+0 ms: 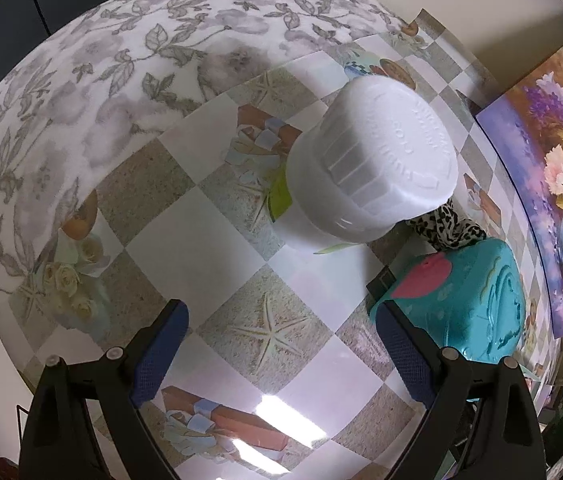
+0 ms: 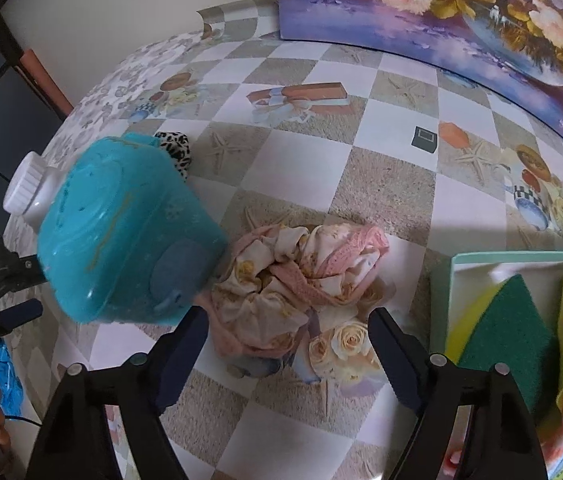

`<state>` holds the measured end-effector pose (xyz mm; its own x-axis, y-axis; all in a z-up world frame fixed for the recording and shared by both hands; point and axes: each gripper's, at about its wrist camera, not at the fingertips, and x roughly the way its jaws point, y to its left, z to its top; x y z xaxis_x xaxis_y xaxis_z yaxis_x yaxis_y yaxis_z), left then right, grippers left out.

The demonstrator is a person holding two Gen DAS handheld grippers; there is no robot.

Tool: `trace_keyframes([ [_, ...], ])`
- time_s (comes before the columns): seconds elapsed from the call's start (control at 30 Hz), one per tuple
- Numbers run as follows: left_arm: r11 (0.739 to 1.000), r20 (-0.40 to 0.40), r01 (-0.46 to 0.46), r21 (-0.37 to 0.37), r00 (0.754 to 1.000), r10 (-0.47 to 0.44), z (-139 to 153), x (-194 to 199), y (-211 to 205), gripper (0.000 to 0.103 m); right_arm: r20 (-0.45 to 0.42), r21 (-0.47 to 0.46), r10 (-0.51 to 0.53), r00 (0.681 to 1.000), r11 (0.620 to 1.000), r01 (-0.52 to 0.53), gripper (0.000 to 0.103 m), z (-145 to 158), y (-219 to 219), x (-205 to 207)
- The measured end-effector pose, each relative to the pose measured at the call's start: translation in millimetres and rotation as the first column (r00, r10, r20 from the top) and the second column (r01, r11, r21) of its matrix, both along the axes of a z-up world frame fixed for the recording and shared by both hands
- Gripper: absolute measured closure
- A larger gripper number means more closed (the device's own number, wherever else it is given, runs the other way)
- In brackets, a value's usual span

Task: Organize soft objects
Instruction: 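Move both open tools back from the tray toward the pile, then grasp the floral pink-beige scrunchie with the right gripper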

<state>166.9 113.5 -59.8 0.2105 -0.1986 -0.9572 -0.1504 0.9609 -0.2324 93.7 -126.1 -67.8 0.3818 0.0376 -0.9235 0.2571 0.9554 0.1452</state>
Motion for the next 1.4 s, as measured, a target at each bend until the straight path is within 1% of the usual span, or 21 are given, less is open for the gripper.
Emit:
trace_keyframes([
  [0.17,1.000,-0.013,-0.001,-0.004,1.000,0.001,-7,5,-4,0.008,-0.001,0.005,0.001,1.000,1.000,-0.001,0.023,-6,1,6],
  [0.27,1.000,-0.013,0.001,-0.005,1.000,-0.001,-9,8,-5,0.008,0.003,-0.023,0.010,1.000,1.000,-0.010,0.028,-7,4,8],
  [0.33,1.000,-0.013,0.003,-0.002,1.000,-0.003,-11,11,-7,0.008,0.012,-0.027,0.022,1.000,0.999,-0.022,0.040,-6,7,8],
  [0.37,1.000,-0.012,0.004,-0.001,1.000,-0.004,-11,12,-8,0.008,0.014,-0.030,0.028,1.000,0.999,-0.028,0.044,-6,9,8],
  [0.4,1.000,-0.012,0.005,-0.001,1.000,-0.005,-10,11,-8,0.008,0.014,-0.033,0.033,0.999,0.999,-0.033,0.052,-5,10,8],
  [0.43,1.000,-0.012,0.005,0.000,1.000,-0.005,-11,11,-8,0.008,0.015,-0.034,0.038,0.999,0.999,-0.037,0.057,-5,12,8],
  [0.5,1.000,-0.011,0.008,0.000,1.000,-0.008,-10,10,-9,0.008,0.013,-0.040,0.047,0.999,0.998,-0.046,0.059,-5,14,8],
  [0.57,1.000,-0.009,0.010,0.001,1.000,-0.010,-9,10,-9,0.008,0.010,-0.049,0.050,0.999,0.998,-0.050,0.064,-5,15,7],
  [0.6,1.000,-0.008,0.011,0.002,1.000,-0.011,-9,9,-10,0.008,0.008,-0.053,0.051,0.999,0.997,-0.050,0.070,-4,15,7],
  [0.67,1.000,-0.006,0.012,0.003,1.000,-0.012,-8,8,-10,0.008,0.007,-0.053,0.046,0.999,0.998,-0.045,0.073,-4,14,6],
  [0.77,1.000,-0.001,0.018,0.003,1.000,-0.018,-6,8,-10,0.008,0.005,-0.050,0.045,0.999,0.998,-0.045,0.082,-3,13,6],
  [0.83,1.000,0.004,0.023,0.003,1.000,-0.023,-4,7,-11,0.008,0.003,-0.056,0.047,0.999,0.997,-0.047,0.085,-2,13,6],
  [1.1,1.000,0.030,0.031,-0.006,0.999,-0.030,7,6,-9,0.008,0.012,-0.054,0.030,0.999,0.998,-0.029,0.086,12,4,0],
  [1.4,0.999,0.067,0.048,-0.009,0.997,-0.047,22,-1,-7,0.008,0.073,-0.027,-0.021,0.997,0.999,0.023,0.087,41,-12,-10],
])
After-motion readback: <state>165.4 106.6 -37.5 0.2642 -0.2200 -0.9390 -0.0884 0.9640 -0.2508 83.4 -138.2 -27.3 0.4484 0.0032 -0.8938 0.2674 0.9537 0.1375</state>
